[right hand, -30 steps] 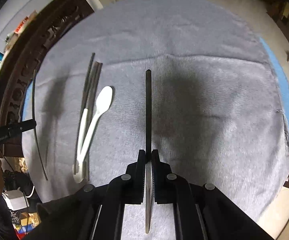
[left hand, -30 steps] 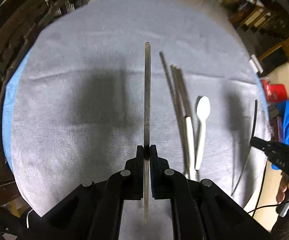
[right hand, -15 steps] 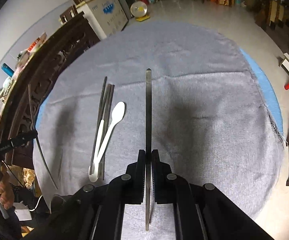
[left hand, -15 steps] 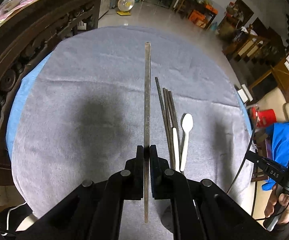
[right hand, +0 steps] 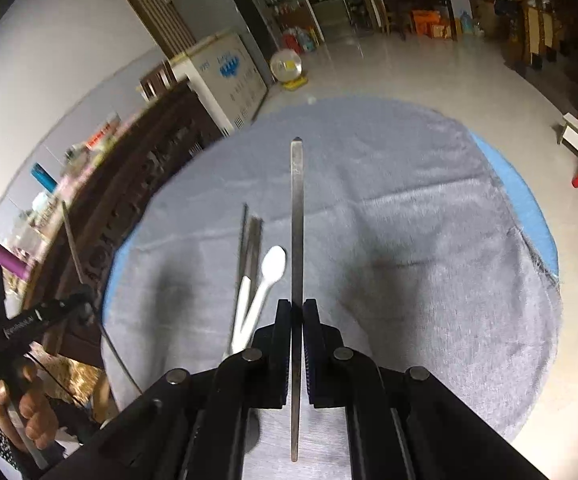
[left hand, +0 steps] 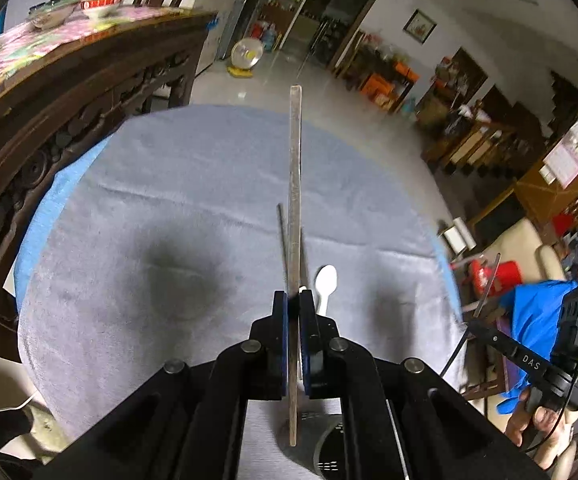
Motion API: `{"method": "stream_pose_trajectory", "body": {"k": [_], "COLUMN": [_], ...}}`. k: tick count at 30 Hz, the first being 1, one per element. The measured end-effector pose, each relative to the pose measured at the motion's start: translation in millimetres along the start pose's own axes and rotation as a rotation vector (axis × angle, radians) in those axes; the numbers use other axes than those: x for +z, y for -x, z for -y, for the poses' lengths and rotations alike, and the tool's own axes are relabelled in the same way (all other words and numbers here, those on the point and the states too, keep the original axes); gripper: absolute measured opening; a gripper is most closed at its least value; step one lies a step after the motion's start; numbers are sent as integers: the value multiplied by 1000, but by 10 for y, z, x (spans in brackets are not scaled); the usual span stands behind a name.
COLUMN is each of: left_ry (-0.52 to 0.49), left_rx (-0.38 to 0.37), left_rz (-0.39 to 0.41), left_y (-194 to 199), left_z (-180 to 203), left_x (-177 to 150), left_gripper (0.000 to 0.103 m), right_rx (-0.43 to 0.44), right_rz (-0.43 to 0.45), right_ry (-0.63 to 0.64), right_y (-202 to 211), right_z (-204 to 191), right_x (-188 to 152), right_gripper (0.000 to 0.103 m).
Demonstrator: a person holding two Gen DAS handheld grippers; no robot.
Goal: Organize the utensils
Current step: 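Lower both held sticks upright into the black utensil cup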
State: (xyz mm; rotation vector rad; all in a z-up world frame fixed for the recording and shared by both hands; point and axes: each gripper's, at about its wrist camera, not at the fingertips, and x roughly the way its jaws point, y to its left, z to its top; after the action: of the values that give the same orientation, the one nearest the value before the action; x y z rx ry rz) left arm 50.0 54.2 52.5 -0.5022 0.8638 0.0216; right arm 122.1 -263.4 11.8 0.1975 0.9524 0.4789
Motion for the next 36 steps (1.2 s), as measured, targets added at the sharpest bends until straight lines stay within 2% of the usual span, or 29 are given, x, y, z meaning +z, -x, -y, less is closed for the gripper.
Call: {"method": "stream_pose_trajectory", "body": {"k": [7, 12, 16, 19, 26, 36], "left_ry": [-21, -51, -55, -57, -74, -120], "left_rx": [-70, -86, -87, -73, -26, -12], "left_rz": [88, 150, 179, 170, 197, 184], "left_y": [270, 263, 179, 93, 27, -75], "left_z": [252, 357, 365, 347, 328, 372], "left_x": [-81, -200, -345, -431, -604, -864], "left_gripper": [5, 5, 5, 5, 5, 5], "right_rx": [101, 150, 149, 144, 111, 82], "right_rz": [142, 197, 198, 196, 199, 173], "right_ry": [12, 29, 45, 54, 97, 134], "right_y": [487, 569, 461, 358, 171, -15], "right_z": [-350, -586, -729, -790, -819, -816], "right_x": [-15, -131, -255, -348, -544, -777], "right_gripper": [7, 7, 7, 7, 7, 7]}}
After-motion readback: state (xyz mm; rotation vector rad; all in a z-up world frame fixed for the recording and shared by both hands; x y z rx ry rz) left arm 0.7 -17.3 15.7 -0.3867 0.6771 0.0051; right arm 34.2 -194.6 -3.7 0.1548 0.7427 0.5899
